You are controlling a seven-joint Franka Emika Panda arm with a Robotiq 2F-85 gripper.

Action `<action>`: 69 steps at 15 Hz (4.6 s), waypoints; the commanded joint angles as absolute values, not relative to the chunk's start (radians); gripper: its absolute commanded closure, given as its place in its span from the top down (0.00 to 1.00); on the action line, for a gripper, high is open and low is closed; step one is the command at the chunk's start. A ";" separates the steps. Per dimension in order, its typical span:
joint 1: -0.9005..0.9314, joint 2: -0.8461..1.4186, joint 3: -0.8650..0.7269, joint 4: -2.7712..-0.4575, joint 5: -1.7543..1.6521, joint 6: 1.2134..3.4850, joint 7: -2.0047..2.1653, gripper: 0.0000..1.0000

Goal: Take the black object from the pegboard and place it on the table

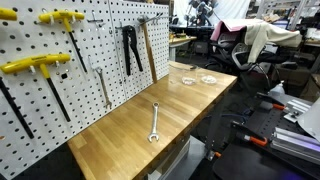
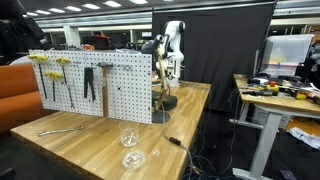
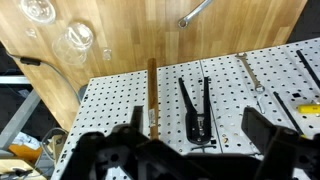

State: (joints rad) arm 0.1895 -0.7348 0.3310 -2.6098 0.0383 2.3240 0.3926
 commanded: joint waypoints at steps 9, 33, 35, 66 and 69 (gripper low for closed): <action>0.138 -0.514 0.535 -2.600 -0.008 2.605 0.731 1.00; -0.104 -0.209 0.664 -2.400 -0.415 2.705 0.943 1.00; -0.116 -0.150 0.670 -2.364 -0.459 2.706 0.972 1.00; -0.134 0.336 0.615 -2.122 -0.758 2.746 1.106 1.00; -0.130 0.324 0.615 -2.115 -0.760 2.732 1.100 1.00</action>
